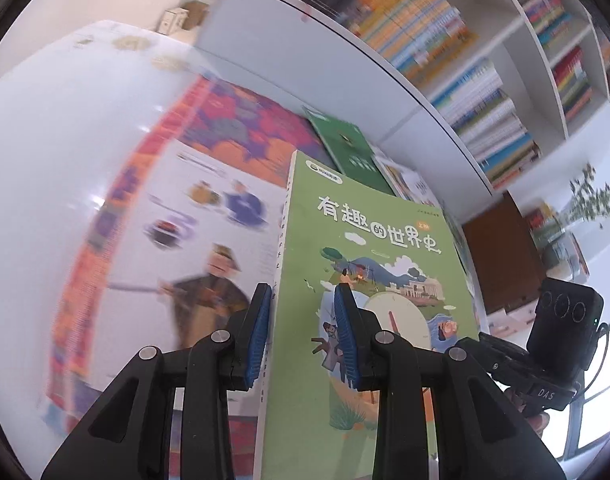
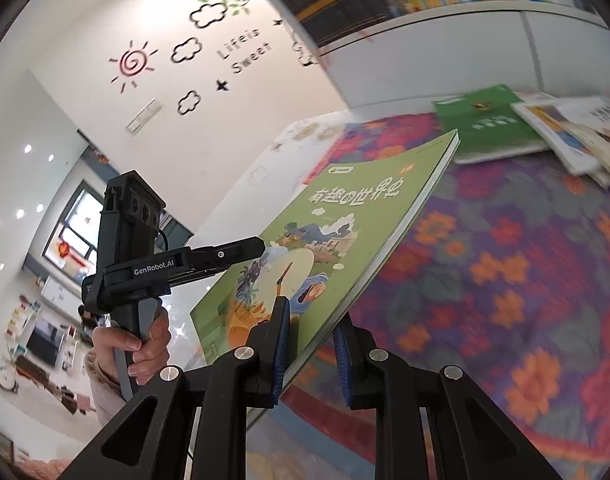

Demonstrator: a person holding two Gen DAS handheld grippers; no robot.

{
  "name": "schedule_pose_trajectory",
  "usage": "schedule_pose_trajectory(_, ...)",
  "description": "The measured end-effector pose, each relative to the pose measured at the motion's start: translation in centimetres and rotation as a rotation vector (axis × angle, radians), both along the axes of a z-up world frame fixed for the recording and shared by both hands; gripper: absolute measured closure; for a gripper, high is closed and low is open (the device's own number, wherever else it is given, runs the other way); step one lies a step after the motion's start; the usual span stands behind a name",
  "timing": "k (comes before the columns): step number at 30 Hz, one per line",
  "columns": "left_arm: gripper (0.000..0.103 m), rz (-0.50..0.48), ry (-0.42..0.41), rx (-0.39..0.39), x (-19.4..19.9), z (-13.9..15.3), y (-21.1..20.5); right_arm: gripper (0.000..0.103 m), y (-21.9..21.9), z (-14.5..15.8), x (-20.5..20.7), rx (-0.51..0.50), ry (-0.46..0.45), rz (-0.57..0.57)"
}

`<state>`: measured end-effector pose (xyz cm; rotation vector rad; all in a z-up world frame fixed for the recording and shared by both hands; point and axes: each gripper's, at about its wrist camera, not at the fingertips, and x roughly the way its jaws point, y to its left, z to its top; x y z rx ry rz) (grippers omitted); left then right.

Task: Organize books
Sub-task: 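Lower the green book beside the white book with both grippers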

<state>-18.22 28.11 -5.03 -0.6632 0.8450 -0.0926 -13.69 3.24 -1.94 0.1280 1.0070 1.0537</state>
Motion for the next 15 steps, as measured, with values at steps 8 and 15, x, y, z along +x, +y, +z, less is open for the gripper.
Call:
schedule_pose_trajectory(8, 0.075, 0.059, 0.029, -0.004, 0.1, -2.3, 5.1, 0.083, 5.7, -2.2, 1.8, -0.015, 0.031, 0.062)
schedule_pose_trajectory(15, 0.075, 0.098, 0.047, -0.046, 0.6, -5.2, 7.2, 0.083, 8.2, -4.5, 3.3, -0.028, 0.082, 0.095)
